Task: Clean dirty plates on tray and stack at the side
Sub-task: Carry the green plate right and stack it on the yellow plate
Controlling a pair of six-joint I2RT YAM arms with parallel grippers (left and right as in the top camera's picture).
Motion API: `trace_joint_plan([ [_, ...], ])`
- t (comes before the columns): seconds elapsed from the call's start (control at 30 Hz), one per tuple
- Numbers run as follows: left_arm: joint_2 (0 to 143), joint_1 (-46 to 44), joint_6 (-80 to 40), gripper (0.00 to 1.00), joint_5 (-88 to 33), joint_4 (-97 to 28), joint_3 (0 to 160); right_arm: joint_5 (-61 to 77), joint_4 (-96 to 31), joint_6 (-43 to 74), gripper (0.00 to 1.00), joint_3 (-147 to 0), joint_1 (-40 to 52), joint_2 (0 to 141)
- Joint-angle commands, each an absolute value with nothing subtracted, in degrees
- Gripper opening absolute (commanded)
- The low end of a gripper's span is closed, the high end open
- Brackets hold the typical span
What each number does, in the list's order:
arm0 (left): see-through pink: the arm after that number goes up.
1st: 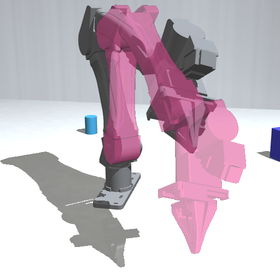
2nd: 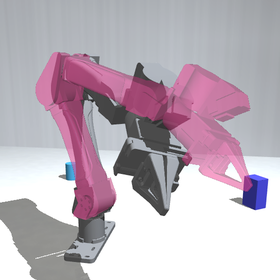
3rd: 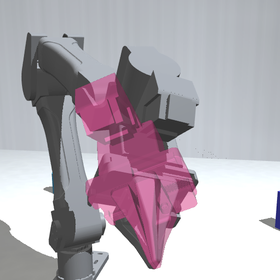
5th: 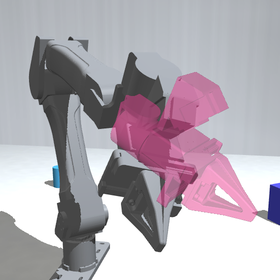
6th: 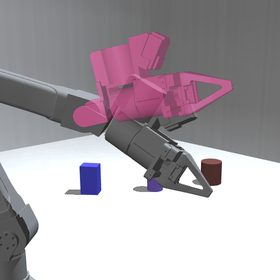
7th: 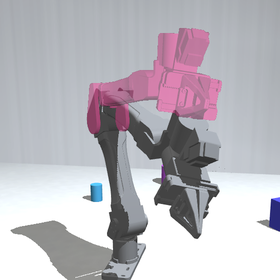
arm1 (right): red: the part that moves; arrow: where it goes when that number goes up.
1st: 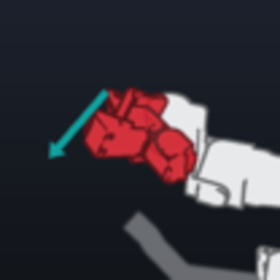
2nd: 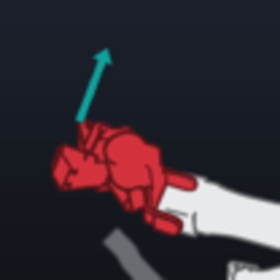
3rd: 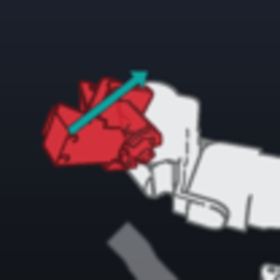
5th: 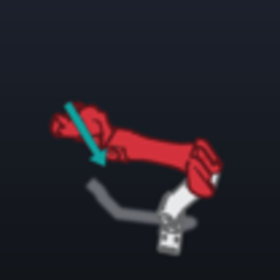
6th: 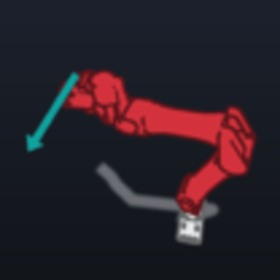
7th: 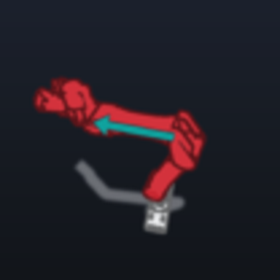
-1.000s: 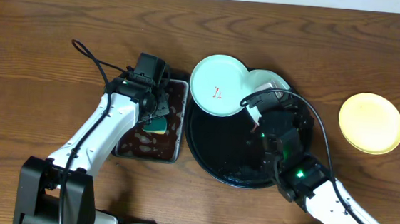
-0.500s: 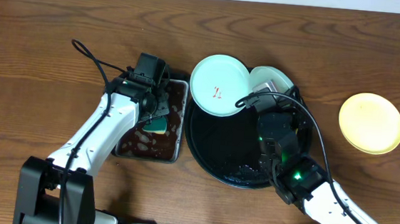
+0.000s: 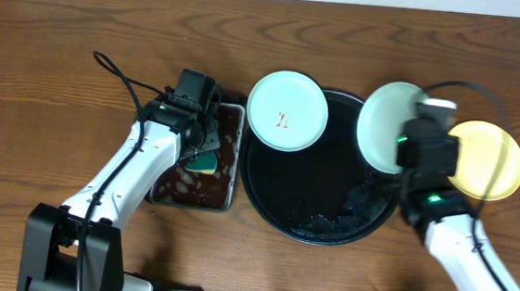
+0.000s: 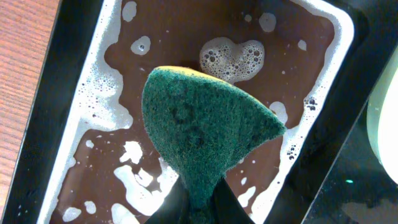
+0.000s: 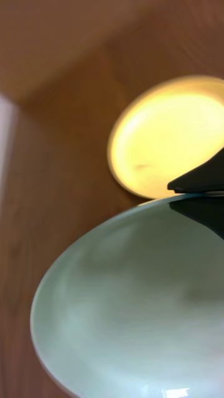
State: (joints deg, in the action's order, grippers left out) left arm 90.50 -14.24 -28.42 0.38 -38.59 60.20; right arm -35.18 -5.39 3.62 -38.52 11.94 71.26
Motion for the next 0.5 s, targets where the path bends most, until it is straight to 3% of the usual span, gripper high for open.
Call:
trace_joint_plan([
  [0.0,90.6,-14.0,-27.7,0.09,1.1,-38.5,59.5,-16.7,-6.1,22.1,0.01,-38.6,1.0,71.5],
  [0.13,90.6,-14.0,-27.7,0.09,1.1,-38.5,59.5,-6.9,-6.8,30.4,0.01,-38.6,-11.6,71.5],
  [0.47,90.6,-14.0,-27.7,0.09,1.1,-38.5,59.5,-5.9,-8.7,40.1,0.01,-38.6,-31.0,75.9],
])
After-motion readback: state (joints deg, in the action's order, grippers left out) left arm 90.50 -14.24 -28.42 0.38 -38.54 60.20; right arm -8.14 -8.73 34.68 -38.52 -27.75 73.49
